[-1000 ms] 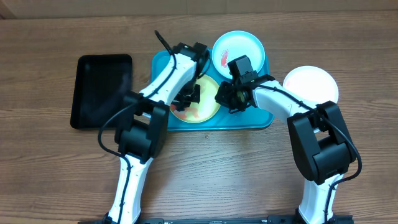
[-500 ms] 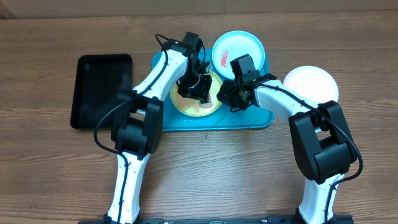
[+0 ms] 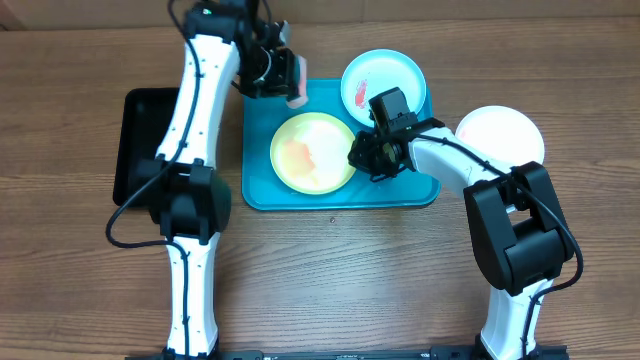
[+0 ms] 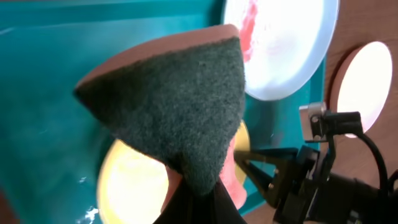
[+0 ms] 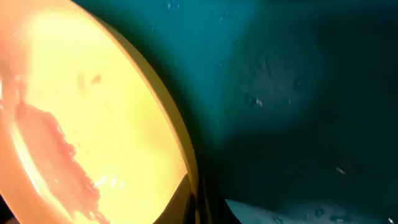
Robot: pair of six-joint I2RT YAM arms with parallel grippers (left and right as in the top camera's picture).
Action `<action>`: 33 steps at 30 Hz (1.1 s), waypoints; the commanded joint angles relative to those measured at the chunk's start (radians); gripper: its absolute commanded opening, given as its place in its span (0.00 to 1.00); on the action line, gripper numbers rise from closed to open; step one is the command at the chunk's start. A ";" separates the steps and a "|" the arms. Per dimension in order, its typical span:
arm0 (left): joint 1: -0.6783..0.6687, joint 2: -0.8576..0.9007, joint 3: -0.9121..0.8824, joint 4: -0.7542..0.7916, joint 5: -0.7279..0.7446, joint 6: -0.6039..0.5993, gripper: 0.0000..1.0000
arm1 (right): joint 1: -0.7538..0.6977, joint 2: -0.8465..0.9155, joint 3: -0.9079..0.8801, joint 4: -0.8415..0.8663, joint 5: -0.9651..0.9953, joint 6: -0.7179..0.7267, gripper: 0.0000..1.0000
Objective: Clean dirty plates on tray and stack at the side
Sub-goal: 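Raise the yellow plate off the tray with the right gripper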
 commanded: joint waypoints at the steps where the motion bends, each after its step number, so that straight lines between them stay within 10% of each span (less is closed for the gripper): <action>1: -0.023 -0.007 0.008 -0.042 -0.053 0.016 0.04 | 0.008 -0.060 0.060 -0.063 0.068 -0.070 0.04; 33: -0.059 -0.006 -0.180 -0.014 -0.265 -0.034 0.04 | 0.447 -0.331 0.107 -0.458 1.865 -0.076 0.04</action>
